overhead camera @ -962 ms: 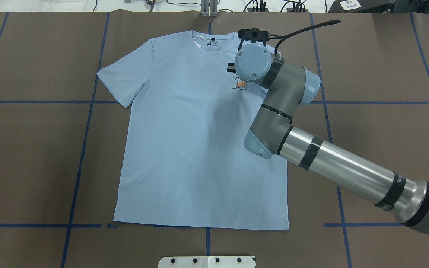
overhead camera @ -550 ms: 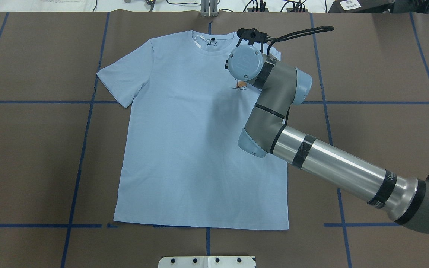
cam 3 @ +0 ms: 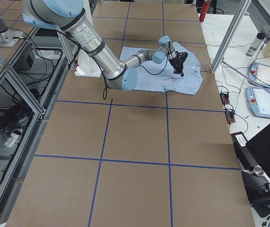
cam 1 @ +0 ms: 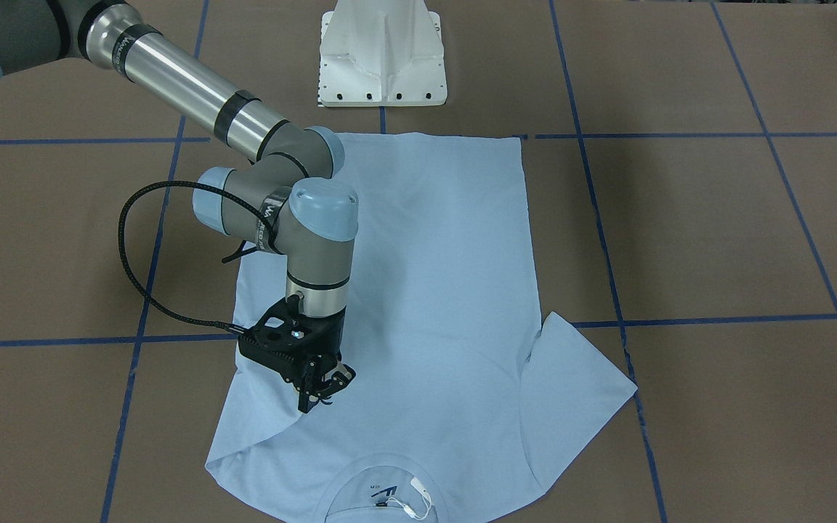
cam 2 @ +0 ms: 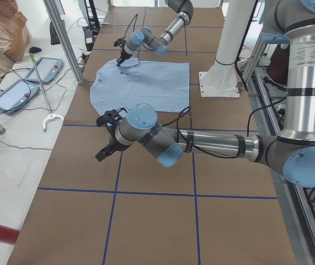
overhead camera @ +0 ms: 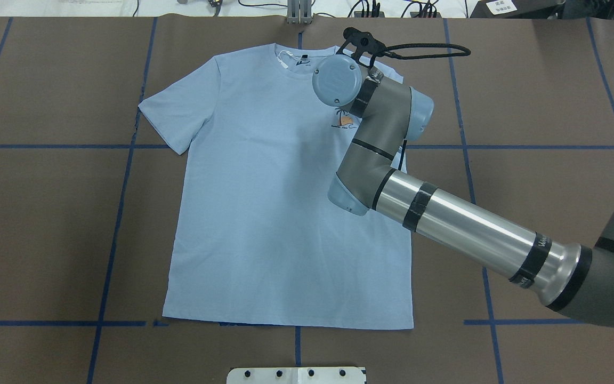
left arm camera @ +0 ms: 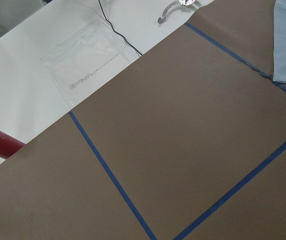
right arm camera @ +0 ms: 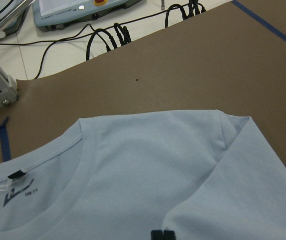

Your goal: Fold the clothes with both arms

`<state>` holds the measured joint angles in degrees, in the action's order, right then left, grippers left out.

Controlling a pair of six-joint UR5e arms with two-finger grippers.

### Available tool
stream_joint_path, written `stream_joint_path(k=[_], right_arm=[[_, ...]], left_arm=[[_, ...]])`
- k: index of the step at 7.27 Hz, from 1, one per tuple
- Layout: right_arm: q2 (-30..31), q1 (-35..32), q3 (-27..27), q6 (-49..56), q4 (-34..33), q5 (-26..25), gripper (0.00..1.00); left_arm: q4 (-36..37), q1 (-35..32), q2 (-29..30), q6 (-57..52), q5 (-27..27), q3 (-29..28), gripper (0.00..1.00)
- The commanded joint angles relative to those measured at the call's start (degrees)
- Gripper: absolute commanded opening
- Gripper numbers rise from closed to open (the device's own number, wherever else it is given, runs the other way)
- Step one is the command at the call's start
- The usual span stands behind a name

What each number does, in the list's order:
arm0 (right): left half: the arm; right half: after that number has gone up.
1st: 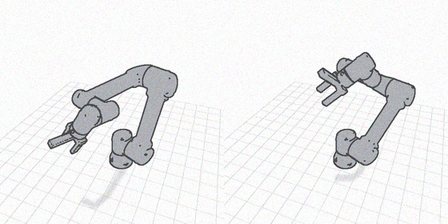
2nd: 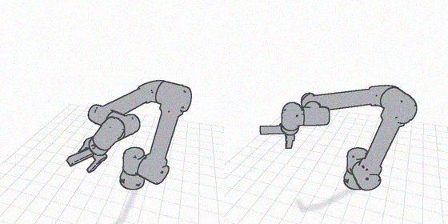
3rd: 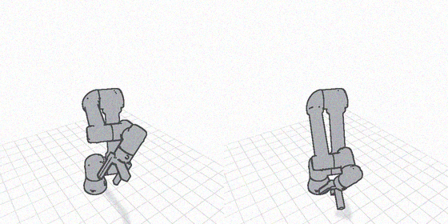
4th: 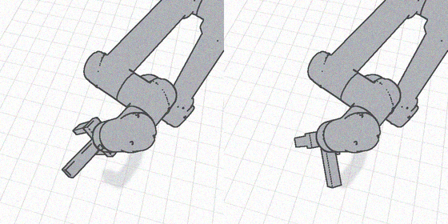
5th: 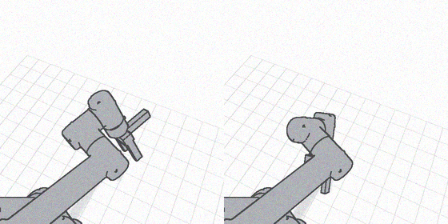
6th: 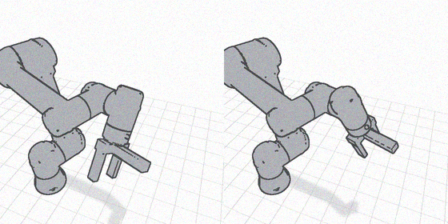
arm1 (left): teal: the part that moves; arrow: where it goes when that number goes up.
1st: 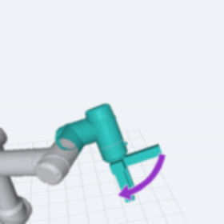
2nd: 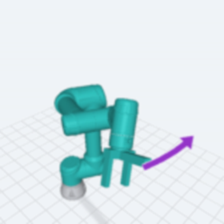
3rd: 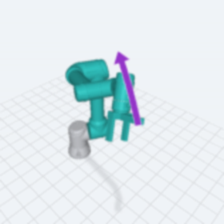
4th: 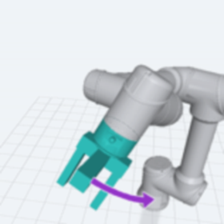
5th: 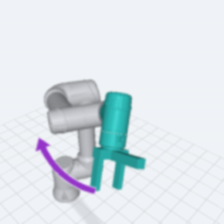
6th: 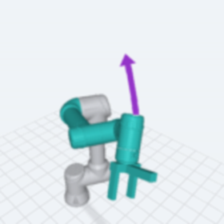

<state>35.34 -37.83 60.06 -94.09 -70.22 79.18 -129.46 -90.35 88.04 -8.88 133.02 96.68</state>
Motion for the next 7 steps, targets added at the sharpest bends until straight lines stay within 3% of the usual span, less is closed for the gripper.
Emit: stream_joint_path(k=[1,2,3,5,7], right_arm=[[-1.86,0.21,-2.31,-2.32,0.00,-0.69,0.00],[-1.42,0.30,-2.84,1.07,-0.09,-0.78,0.64],[-0.98,1.43,-2.84,9.46,0.35,-3.39,1.00],[-0.71,-0.13,-0.66,18.96,0.35,-0.28,1.00],[1.73,-8.01,4.16,30.22,-1.13,17.59,1.00]], left_arm=[[-0.09,0.00,-0.23,0.00,0.31,0.00,1.00],[-0.18,0.00,-0.50,-0.09,0.31,0.00,1.00],[-0.18,0.00,-0.50,-0.09,0.22,0.09,1.00],[-0.18,0.00,-0.50,0.26,0.66,-0.09,1.00],[-3.66,0.17,-0.15,0.79,2.33,-0.44,1.00]])
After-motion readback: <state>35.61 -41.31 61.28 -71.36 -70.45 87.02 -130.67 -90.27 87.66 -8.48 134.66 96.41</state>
